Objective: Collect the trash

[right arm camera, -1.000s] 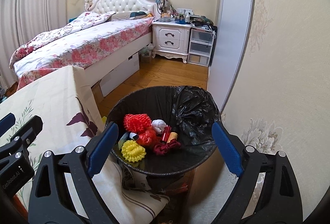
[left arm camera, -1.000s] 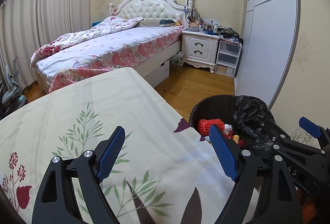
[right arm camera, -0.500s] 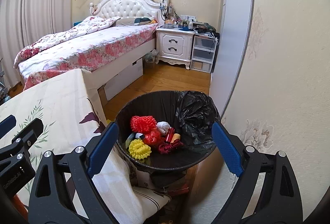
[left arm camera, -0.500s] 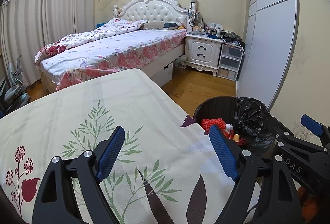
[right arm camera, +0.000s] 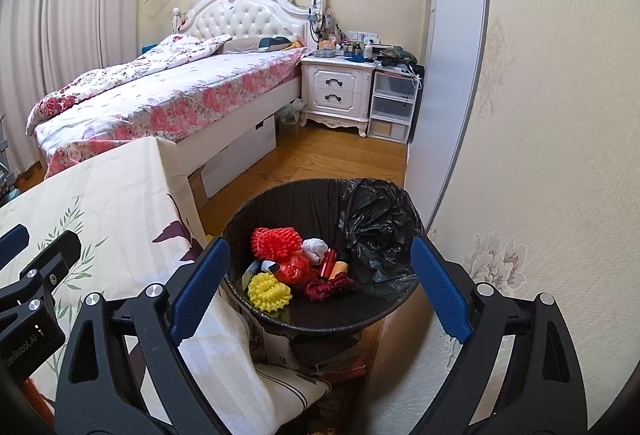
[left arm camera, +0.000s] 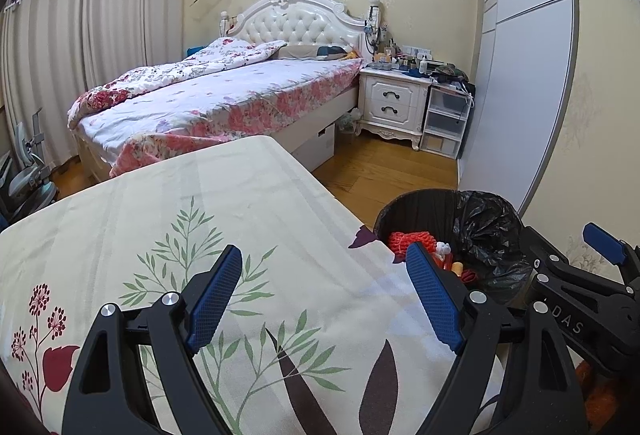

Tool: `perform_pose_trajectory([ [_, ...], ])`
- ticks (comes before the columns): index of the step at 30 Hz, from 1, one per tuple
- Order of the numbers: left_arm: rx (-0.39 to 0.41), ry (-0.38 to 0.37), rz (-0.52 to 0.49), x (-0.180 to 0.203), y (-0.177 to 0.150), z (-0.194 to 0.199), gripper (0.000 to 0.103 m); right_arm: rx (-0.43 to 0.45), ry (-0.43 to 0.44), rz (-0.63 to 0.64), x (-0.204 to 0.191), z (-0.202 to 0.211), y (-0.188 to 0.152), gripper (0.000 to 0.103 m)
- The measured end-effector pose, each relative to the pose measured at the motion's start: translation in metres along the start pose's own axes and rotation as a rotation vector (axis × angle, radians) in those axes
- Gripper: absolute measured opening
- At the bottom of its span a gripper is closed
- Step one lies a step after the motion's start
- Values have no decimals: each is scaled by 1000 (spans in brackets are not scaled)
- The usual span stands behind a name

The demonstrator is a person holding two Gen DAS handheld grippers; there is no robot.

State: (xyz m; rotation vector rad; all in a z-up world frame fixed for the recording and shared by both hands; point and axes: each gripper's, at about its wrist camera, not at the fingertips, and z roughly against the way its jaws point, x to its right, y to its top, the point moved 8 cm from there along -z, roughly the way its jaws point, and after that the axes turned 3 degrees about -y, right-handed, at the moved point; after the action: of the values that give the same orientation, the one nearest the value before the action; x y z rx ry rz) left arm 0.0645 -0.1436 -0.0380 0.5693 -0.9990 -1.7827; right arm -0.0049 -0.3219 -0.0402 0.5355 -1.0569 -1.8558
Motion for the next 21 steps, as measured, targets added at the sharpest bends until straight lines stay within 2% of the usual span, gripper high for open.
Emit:
perform_pose_trajectory([
  [21, -7, -3, 6, 4, -1, 1, 81, 0, 0, 3, 0, 0, 1, 90],
])
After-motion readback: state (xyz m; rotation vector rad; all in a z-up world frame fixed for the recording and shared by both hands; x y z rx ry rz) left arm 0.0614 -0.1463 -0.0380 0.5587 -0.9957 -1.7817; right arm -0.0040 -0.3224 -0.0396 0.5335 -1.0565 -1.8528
